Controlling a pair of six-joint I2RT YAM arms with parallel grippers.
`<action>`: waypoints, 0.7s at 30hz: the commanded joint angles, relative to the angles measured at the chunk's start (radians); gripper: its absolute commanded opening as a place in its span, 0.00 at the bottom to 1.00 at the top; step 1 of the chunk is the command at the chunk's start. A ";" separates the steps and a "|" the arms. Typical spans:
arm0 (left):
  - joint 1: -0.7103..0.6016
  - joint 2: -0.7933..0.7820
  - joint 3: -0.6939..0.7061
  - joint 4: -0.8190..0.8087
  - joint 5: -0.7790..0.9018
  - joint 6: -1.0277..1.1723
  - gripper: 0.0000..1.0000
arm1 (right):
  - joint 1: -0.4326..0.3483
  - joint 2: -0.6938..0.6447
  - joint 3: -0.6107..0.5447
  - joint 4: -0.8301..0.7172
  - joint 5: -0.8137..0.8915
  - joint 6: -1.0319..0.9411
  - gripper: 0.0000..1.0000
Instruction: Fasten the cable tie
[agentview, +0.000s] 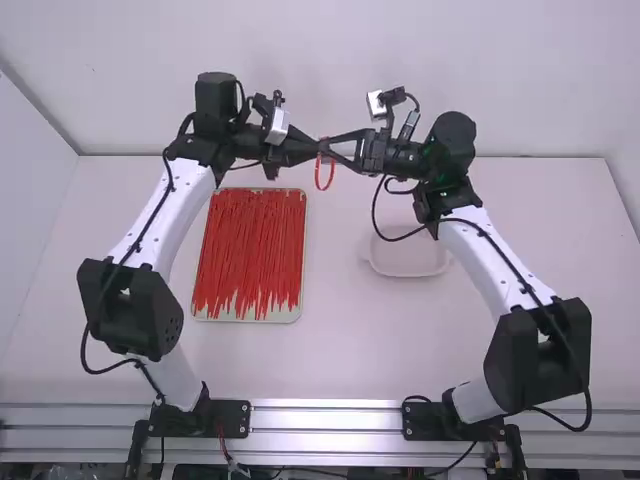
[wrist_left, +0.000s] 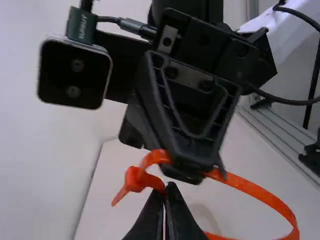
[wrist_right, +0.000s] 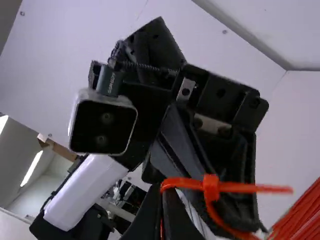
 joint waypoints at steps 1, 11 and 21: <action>-0.037 -0.008 -0.015 -0.026 0.090 0.151 0.02 | -0.017 -0.005 0.013 0.011 0.078 -0.002 0.00; 0.018 -0.008 -0.015 0.095 0.082 0.040 0.02 | -0.001 -0.005 0.013 -0.064 0.024 -0.010 0.00; 0.029 -0.008 -0.015 0.228 -0.037 -0.088 0.02 | -0.002 -0.005 0.013 -0.063 -0.006 -0.006 0.00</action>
